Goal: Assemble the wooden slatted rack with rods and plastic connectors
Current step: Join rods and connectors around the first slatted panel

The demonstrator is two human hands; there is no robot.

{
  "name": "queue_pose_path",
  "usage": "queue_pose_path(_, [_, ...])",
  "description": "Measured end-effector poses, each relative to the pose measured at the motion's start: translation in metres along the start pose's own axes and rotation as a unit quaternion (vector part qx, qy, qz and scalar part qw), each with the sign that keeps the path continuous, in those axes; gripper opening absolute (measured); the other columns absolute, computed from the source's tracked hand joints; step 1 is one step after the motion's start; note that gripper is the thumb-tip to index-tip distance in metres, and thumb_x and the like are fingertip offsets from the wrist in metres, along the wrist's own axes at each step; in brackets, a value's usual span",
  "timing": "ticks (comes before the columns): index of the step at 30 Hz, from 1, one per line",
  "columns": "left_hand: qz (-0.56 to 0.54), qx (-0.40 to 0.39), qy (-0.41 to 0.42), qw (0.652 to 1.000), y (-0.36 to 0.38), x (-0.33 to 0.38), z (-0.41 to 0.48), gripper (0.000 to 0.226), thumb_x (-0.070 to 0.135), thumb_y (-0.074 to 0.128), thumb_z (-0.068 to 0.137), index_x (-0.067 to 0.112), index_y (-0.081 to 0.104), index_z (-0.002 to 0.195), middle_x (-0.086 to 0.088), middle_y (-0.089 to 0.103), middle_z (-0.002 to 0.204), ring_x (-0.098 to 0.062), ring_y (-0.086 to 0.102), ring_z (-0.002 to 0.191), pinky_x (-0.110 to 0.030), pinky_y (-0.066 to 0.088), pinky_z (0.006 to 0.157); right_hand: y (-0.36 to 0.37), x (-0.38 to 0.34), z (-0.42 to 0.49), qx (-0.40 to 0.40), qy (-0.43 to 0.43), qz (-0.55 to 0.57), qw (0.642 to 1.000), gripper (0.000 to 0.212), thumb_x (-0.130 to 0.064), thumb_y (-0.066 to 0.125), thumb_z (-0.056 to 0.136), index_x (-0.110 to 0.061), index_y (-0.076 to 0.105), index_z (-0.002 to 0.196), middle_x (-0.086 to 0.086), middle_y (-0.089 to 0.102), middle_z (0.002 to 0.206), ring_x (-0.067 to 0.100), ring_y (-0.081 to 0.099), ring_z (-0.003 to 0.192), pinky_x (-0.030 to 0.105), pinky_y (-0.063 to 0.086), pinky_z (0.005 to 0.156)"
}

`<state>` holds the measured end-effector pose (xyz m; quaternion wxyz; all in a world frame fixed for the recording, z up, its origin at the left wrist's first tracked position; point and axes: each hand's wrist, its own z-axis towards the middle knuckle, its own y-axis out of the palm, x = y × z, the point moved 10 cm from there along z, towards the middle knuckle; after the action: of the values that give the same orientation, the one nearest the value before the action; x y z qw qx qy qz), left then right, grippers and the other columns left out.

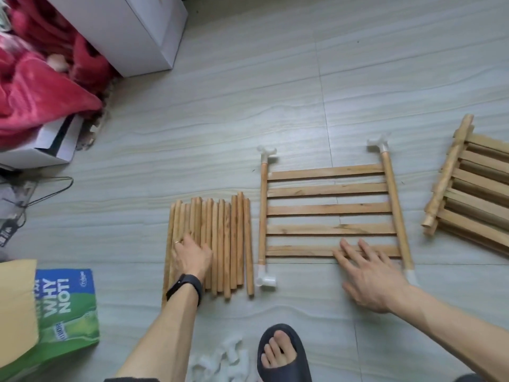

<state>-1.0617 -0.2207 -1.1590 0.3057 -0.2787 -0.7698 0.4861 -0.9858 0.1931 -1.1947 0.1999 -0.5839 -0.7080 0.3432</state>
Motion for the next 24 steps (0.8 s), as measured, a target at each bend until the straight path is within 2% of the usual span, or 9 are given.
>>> queue_pose_path(3, [0.018, -0.027, -0.108, 0.994, -0.004, -0.070, 0.008, 0.058, 0.022, 0.047, 0.099, 0.009, 0.030, 0.153, -0.025, 0.033, 0.152, -0.045, 0.035, 0.137, -0.052, 0.033, 0.111, 0.006, 0.003, -0.004, -0.017, 0.002, -0.038, 0.999, 0.075, -0.053, 0.026, 0.104, -0.027, -0.019, 0.159, -0.002, -0.035, 0.157, 0.037, -0.010, 0.155, 0.053, 0.012, 0.123])
queue_pose_path(5, [0.010, -0.042, -0.141, 0.989, 0.002, -0.099, 0.012, 0.059, 0.019, 0.045, 0.099, 0.009, 0.027, 0.154, -0.027, 0.037, 0.151, -0.046, 0.038, 0.136, -0.051, 0.034, 0.111, 0.012, 0.007, -0.007, -0.033, 0.012, -0.032, 0.999, 0.079, -0.055, 0.026, 0.103, -0.023, -0.022, 0.157, 0.000, -0.037, 0.152, 0.041, -0.010, 0.154, 0.054, 0.014, 0.123])
queue_pose_path(8, [-0.017, -0.050, -0.134, 0.990, 0.010, -0.114, 0.016, 0.054, 0.019, 0.051, 0.097, 0.009, 0.037, 0.148, -0.025, 0.053, 0.138, -0.045, 0.052, 0.124, -0.049, 0.045, 0.104, 0.001, 0.002, -0.007, 0.024, 0.010, -0.038, 0.999, 0.085, -0.054, 0.038, 0.097, -0.018, -0.006, 0.160, 0.007, -0.017, 0.164, 0.047, 0.002, 0.152, 0.060, 0.032, 0.116])
queue_pose_path(11, [-0.049, -0.022, -0.148, 0.987, 0.004, -0.120, 0.017, 0.053, 0.020, 0.059, 0.093, 0.014, 0.045, 0.144, -0.022, 0.054, 0.136, -0.044, 0.053, 0.123, -0.049, 0.046, 0.104, 0.016, 0.007, -0.007, -0.037, 0.024, -0.037, 0.998, 0.084, -0.055, 0.030, 0.102, -0.020, -0.023, 0.157, 0.000, -0.033, 0.161, 0.041, -0.013, 0.154, 0.049, 0.022, 0.123])
queue_pose_path(14, [-0.042, -0.034, -0.154, 0.987, 0.005, -0.120, 0.021, 0.043, 0.018, 0.057, 0.094, 0.011, 0.057, 0.136, -0.021, 0.053, 0.136, -0.040, 0.047, 0.127, -0.045, 0.043, 0.103, 0.013, 0.009, -0.009, -0.062, 0.016, -0.026, 0.998, 0.085, -0.058, 0.032, 0.101, -0.025, -0.022, 0.158, -0.002, -0.030, 0.165, 0.036, -0.015, 0.155, 0.046, 0.019, 0.125])
queue_pose_path(17, [-0.059, -0.009, -0.149, 0.987, -0.007, -0.108, 0.018, 0.031, 0.016, 0.055, 0.096, 0.008, 0.063, 0.125, -0.021, 0.052, 0.133, -0.041, 0.055, 0.115, -0.043, 0.046, 0.096, 0.012, 0.009, -0.012, -0.082, 0.018, -0.030, 0.996, 0.087, -0.059, 0.034, 0.100, -0.026, -0.022, 0.158, -0.003, -0.030, 0.165, 0.035, -0.016, 0.155, 0.047, 0.018, 0.125])
queue_pose_path(20, [-0.100, 0.062, -0.073, 0.990, -0.031, -0.069, 0.005, 0.023, 0.013, 0.053, 0.100, 0.010, 0.054, 0.123, -0.019, 0.049, 0.127, -0.041, 0.058, 0.101, -0.043, 0.044, 0.091, 0.009, 0.008, -0.013, -0.076, 0.023, -0.021, 0.997, 0.087, -0.059, 0.036, 0.100, -0.026, -0.021, 0.158, -0.002, -0.029, 0.165, 0.036, -0.016, 0.155, 0.048, 0.014, 0.125])
queue_pose_path(22, [-0.125, 0.086, 0.048, 0.987, -0.038, -0.024, -0.010, 0.025, 0.014, 0.051, 0.102, 0.013, 0.052, 0.127, -0.014, 0.052, 0.121, -0.029, 0.056, 0.095, -0.037, 0.043, 0.085, 0.008, 0.008, -0.013, -0.060, 0.033, -0.011, 0.998, 0.086, -0.062, 0.034, 0.100, -0.026, -0.017, 0.160, 0.002, -0.026, 0.166, 0.037, -0.015, 0.154, 0.050, 0.008, 0.126])
queue_pose_path(24, [-0.143, 0.083, 0.168, 0.972, -0.035, 0.024, -0.034, 0.029, 0.016, 0.052, 0.103, 0.018, 0.053, 0.131, -0.007, 0.055, 0.115, -0.020, 0.054, 0.094, -0.033, 0.045, 0.080, 0.004, 0.007, -0.016, -0.013, 0.055, 0.076, 0.996, 0.088, -0.069, 0.033, 0.097, -0.022, -0.002, 0.163, 0.007, -0.012, 0.170, 0.036, -0.007, 0.156, 0.048, 0.008, 0.126])
